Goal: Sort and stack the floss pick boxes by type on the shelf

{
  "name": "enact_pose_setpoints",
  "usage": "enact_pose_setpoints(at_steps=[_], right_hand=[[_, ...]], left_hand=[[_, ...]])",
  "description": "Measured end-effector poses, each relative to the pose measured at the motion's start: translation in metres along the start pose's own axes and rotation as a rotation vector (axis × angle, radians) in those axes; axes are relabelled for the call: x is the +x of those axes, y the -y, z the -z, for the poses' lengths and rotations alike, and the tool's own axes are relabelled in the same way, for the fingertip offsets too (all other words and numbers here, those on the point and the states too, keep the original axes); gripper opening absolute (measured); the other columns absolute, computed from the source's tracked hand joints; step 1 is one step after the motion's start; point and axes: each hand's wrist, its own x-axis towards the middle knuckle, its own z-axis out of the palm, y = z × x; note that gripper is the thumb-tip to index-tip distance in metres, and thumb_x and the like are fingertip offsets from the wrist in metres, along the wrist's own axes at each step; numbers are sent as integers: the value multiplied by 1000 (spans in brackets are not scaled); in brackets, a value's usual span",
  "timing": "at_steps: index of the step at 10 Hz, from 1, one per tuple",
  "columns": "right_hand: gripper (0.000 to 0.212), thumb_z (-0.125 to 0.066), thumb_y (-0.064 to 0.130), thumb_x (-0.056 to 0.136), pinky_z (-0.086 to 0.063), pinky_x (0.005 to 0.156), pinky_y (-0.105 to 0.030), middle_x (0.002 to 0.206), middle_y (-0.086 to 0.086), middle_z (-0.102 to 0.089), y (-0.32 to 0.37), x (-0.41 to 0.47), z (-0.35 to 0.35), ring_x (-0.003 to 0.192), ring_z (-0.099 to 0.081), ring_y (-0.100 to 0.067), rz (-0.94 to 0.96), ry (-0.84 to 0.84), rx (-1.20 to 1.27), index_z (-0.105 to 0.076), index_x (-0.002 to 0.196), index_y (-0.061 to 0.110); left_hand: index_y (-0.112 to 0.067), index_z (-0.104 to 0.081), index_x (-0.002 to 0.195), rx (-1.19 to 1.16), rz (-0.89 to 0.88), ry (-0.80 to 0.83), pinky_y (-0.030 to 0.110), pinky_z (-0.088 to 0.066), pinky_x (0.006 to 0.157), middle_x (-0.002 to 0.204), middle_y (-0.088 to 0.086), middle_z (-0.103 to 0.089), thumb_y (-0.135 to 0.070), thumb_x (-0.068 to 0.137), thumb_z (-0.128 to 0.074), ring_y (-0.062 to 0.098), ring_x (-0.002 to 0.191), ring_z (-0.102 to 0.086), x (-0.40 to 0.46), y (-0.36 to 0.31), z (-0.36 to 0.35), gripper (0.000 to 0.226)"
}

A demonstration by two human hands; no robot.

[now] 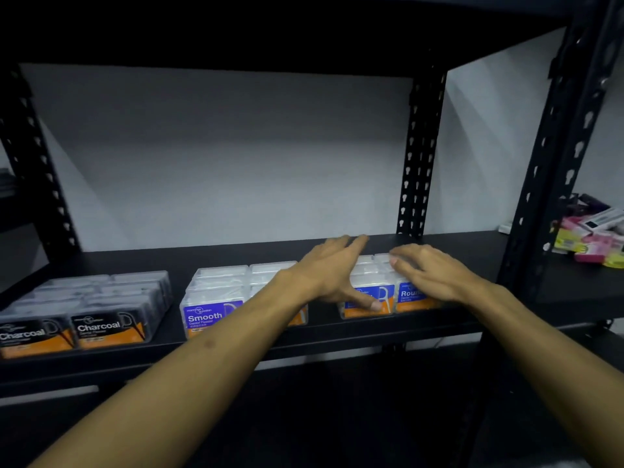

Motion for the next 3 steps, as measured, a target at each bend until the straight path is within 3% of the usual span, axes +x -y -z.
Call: enact_pose_setpoints(at_steps=[1, 2, 3], right_hand=[[54, -35, 54, 100, -42, 104, -49, 143, -2, -54, 16, -10, 27, 130, -51, -24, 1, -185, 53, -51, 141, 22], [38, -52, 36, 100, -50, 94, -35, 123, 1, -67, 49, -45, 76, 113, -63, -18, 91, -492, 391, -62, 131, 18], [36, -59, 39, 95, -55, 90, -27, 114, 2, -73, 64, -99, 135, 110, -68, -14, 312, -570, 641, -65, 125, 20]], left_hand=[[-23, -13, 157, -56, 8, -256, 43, -28, 119, 162, 5, -24, -76, 64, -71, 24, 148, -24, -39, -7, 21, 121], [-36, -31, 150, -215, 57, -516, 29, -32, 114, 153, -18, -36, -70, 76, -65, 4, 141, -33, -128, 12, 34, 88], [-41, -57, 125, -280, 172, -678, 15, -42, 97, 127, -29, -58, -69, 78, -62, -9, 116, -55, -244, 50, 11, 55]])
